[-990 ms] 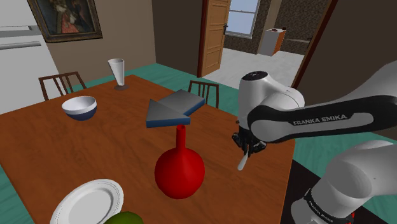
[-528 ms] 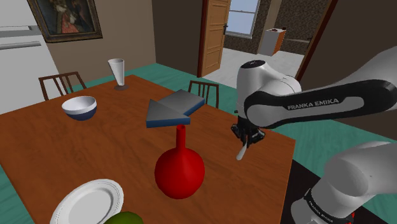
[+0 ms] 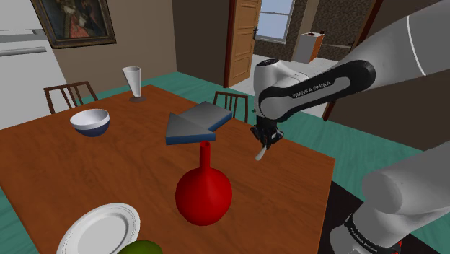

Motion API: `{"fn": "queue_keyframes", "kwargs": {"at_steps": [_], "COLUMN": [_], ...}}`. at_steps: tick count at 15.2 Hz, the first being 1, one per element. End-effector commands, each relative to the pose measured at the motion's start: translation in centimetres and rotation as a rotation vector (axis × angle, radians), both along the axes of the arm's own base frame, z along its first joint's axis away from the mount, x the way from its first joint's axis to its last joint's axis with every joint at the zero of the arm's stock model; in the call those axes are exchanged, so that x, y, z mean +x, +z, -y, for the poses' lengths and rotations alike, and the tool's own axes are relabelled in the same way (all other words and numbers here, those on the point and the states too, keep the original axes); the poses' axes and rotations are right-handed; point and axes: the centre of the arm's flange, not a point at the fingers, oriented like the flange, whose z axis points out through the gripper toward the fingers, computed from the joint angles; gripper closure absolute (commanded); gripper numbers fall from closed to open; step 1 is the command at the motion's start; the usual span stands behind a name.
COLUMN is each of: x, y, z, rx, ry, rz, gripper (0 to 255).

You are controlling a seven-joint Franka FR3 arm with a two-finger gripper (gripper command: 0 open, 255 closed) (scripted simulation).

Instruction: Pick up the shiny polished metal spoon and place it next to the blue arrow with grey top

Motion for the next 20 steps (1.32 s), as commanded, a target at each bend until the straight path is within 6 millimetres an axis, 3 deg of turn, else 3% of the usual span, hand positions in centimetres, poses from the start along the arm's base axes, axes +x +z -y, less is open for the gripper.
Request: {"fn": "queue_keyframes", "kwargs": {"at_steps": [1,16,17,20], "x": [2.4,20.6,22.5,22.5], "y": [0.2,0.2,0.2,-1.4], "z": [1.1,8.9,9.7,9.7], "rx": [-0.001,-0.001,-0.001,-0.001], "ry": [0.001,0.001,0.001,0.001], "rz": [0.001,0.001,0.001,0.001], "gripper": [255,255,255,255]}}
